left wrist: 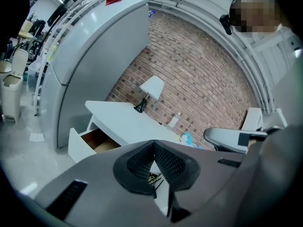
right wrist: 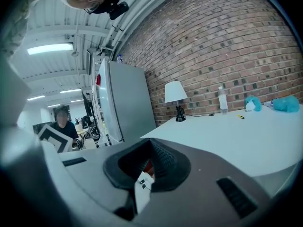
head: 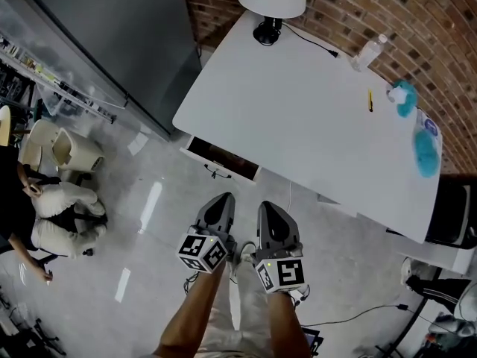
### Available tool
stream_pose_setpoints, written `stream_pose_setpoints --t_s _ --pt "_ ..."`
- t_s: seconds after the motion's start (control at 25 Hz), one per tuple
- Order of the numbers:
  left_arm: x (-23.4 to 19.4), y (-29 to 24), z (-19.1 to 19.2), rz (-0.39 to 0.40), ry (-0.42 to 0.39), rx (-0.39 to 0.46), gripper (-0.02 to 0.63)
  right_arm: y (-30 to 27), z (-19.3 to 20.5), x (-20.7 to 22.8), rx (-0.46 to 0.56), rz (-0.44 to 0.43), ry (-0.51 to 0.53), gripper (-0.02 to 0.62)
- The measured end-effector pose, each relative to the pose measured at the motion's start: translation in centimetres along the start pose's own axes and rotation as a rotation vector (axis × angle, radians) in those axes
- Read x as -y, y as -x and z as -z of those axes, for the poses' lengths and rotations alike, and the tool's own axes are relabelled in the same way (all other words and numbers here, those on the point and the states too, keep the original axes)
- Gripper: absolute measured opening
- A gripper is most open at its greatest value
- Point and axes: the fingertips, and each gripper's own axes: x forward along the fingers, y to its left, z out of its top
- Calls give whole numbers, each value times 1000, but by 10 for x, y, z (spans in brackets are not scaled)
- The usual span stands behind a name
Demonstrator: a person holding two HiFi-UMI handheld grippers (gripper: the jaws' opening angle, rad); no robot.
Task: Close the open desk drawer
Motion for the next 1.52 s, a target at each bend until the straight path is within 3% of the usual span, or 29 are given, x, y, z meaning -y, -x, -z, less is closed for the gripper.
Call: stream_pose_setpoints --t_s 0.32,0.52,0.76,1.12,1.52 --pt "-17 -27 36 30 3 -26 8 -6 18 3 -6 0 -1 2" --pt "-32 -37 60 21 57 -61 8 -9 29 7 -21 4 -5 2" --pt "-60 -51 92 -22 231 -104 8 -15 45 16 -34 15 -7 2" --pt "-90 -78 122 23 462 -69 8 -18 61 22 -49 18 3 2" --pt "-111 -98 129 87 691 -30 8 -20 74 24 -64 4 -8 2"
